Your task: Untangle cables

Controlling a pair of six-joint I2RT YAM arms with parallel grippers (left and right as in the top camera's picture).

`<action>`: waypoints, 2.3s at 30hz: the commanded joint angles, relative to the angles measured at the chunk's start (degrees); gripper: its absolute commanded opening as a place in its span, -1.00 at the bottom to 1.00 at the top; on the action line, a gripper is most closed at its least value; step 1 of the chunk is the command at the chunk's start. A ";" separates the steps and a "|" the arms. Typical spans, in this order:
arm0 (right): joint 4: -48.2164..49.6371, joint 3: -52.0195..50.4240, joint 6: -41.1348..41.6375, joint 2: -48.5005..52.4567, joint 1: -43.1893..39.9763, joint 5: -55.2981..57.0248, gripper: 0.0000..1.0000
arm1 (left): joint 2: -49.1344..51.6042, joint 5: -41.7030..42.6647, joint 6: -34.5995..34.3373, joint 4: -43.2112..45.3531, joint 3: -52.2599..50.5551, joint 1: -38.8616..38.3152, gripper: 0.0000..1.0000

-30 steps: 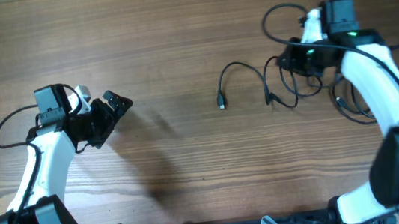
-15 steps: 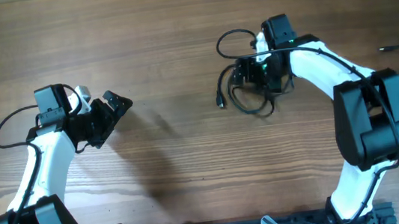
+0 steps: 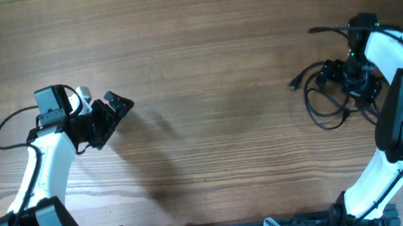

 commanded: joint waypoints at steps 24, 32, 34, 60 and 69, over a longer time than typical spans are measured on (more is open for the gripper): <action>20.98 6.08 -20.50 -7.48 3.58 -20.92 0.99 | -0.63 -0.55 -0.11 0.17 0.04 0.00 1.00; 20.98 6.08 -20.52 -7.48 3.58 -20.92 1.00 | -0.63 -0.55 -0.11 0.17 0.04 0.00 1.00; 20.98 6.08 -20.52 -7.48 3.58 -20.92 1.00 | -0.63 -0.55 -0.11 0.17 0.04 0.00 1.00; 20.98 6.08 -20.52 -7.48 3.58 -20.92 0.99 | -61.81 -0.74 -0.11 0.35 -3.15 -2.19 0.99; 20.98 6.08 -20.50 -7.48 3.58 -20.94 0.99 | -82.77 -1.01 -0.11 0.50 -19.17 -8.92 1.00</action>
